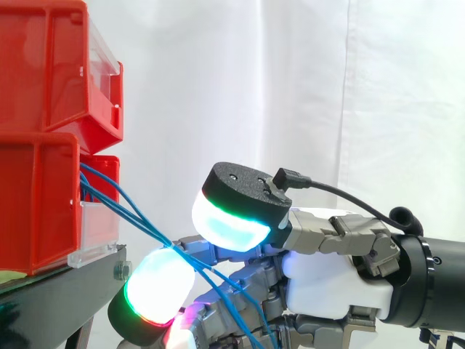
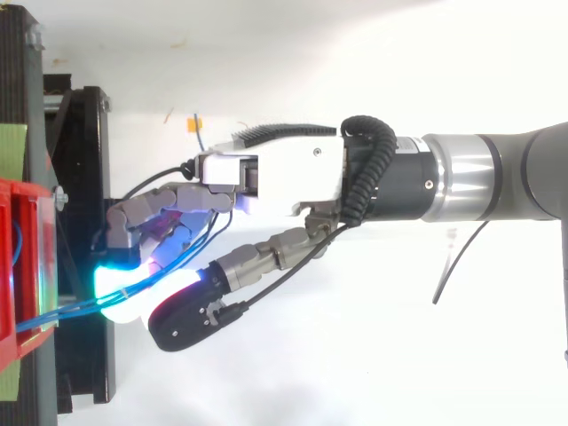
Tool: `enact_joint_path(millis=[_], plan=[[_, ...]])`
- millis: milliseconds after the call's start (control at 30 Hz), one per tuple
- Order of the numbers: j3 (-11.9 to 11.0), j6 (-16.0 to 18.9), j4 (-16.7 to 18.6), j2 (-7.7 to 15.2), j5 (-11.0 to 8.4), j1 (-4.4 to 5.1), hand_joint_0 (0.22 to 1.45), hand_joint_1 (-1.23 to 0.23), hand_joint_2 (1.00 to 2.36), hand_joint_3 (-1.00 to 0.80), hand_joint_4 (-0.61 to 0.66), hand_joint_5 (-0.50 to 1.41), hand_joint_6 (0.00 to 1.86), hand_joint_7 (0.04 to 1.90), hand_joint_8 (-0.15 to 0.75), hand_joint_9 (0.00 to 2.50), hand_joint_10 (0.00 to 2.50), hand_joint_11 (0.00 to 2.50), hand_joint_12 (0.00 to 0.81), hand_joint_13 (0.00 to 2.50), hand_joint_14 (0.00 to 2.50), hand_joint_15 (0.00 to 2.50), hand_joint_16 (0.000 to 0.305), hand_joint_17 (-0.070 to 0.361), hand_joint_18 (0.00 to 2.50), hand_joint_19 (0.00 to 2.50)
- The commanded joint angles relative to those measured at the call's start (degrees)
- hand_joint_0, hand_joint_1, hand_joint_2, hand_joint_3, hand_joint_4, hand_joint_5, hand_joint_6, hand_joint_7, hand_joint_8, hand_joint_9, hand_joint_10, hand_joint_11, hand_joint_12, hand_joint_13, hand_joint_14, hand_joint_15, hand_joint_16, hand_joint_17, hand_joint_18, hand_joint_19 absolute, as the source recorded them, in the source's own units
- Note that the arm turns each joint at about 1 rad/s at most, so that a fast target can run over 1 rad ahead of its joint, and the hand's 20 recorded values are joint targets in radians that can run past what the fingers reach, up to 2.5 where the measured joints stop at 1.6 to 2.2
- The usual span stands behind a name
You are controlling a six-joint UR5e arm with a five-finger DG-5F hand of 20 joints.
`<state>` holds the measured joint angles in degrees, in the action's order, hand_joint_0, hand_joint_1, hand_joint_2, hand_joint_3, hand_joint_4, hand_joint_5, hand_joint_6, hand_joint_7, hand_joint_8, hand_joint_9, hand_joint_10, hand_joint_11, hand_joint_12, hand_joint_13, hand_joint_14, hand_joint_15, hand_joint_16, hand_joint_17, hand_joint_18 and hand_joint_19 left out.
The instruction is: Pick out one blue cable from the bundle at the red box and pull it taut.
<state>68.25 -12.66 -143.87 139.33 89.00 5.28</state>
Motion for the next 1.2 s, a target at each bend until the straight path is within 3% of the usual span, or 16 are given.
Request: enact_joint_path(millis=[0, 167, 267, 533, 1033, 1167], plan=[[-0.1, 0.0, -0.1, 0.0, 0.03, 0.00, 0.60, -0.51, 1.02, -0.25, 0.21, -0.12, 0.50, 1.24, 0.321, 0.87, 0.01, 0.40, 0.422, 0.42, 0.01, 0.19, 0.059, 0.132, 0.41, 0.60], [-0.3, 0.0, -0.1, 0.0, -0.05, -0.09, 0.60, -0.51, 1.01, -0.26, 0.20, -0.12, 0.50, 1.26, 0.322, 0.88, 0.01, 0.41, 0.425, 0.42, 0.01, 0.20, 0.059, 0.133, 0.41, 0.60], [-1.5, 0.0, -0.4, 0.0, 0.21, 0.00, 0.61, -0.47, 1.01, -0.35, 0.21, -0.12, 0.50, 1.27, 0.325, 0.89, 0.02, 0.40, 0.427, 0.44, 0.01, 0.20, 0.060, 0.135, 0.42, 0.61], [-1.5, 0.0, -0.8, 0.0, 0.12, 0.09, 0.64, -0.40, 1.01, -0.41, 0.19, -0.10, 0.51, 1.28, 0.327, 1.01, 0.02, 0.45, 0.431, 0.55, 0.01, 0.27, 0.060, 0.135, 0.50, 0.65], [-1.6, 0.0, -0.9, 0.0, -0.14, 0.26, 0.64, -0.50, 1.01, -0.08, 0.20, -0.06, 0.56, 1.25, 0.359, 1.21, 0.02, 0.50, 0.466, 0.74, 0.01, 0.35, 0.067, 0.151, 0.67, 0.68], [-1.5, 0.0, -0.9, 0.0, -0.14, 0.26, 0.63, -0.57, 1.00, -0.01, 0.24, -0.10, 0.66, 1.07, 0.387, 1.22, 0.02, 0.52, 0.493, 0.77, 0.01, 0.35, 0.073, 0.164, 0.73, 0.66]])
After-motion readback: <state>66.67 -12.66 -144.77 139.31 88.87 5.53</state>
